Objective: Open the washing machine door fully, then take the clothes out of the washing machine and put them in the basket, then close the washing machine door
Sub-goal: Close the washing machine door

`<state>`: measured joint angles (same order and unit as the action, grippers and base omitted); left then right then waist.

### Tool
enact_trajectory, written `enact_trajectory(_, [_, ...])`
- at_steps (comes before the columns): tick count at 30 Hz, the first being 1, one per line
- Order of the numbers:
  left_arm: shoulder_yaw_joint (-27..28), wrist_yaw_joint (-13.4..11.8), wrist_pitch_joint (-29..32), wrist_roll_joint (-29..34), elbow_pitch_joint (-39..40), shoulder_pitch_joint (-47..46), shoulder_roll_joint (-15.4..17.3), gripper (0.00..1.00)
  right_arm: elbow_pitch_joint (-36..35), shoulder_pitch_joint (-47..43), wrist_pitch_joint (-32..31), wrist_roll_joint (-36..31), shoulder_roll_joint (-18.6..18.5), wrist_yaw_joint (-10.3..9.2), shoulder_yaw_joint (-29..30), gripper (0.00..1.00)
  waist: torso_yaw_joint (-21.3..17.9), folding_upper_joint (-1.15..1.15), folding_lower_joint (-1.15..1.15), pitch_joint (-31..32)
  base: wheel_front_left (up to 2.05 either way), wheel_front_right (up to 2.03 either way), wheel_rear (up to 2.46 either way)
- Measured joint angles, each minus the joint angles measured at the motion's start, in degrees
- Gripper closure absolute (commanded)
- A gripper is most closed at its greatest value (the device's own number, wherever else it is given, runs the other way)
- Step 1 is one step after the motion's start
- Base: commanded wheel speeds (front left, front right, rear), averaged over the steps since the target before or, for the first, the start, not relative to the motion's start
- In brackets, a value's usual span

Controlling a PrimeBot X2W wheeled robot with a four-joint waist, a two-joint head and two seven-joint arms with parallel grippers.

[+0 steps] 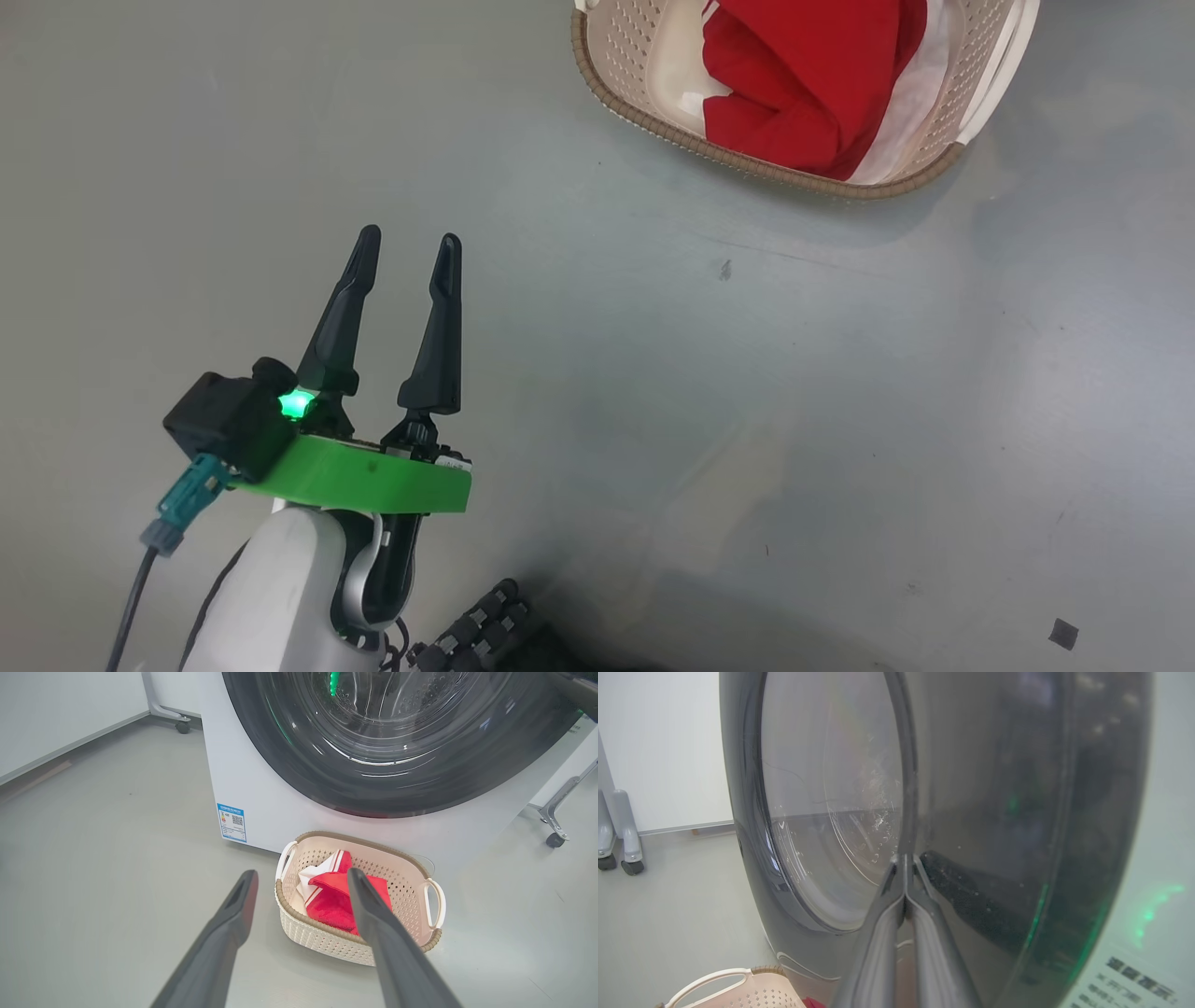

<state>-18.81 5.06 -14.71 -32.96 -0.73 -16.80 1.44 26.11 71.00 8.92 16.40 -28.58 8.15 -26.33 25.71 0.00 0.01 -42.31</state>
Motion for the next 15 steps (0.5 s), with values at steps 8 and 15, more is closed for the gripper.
enact_trajectory(8, [0.4, -0.2, 0.0, -0.2, -1.3, -0.6, -0.1, 0.0, 4.9, -1.7, 3.5, 0.2, 1.1, -0.08, -0.2, 1.0, -0.4, 0.0, 0.0, 1.9, 0.0, 0.0, 0.0])
enact_trajectory(15, [2.5, -0.2, 0.0, 1.7, -3.1, -0.7, -0.1, 0.0, 8.6, -7.5, 4.8, 0.6, 2.3, -0.66, -1.6, 1.0, -1.7, 0.0, -0.01, 5.4, 0.0, 0.0, 0.0])
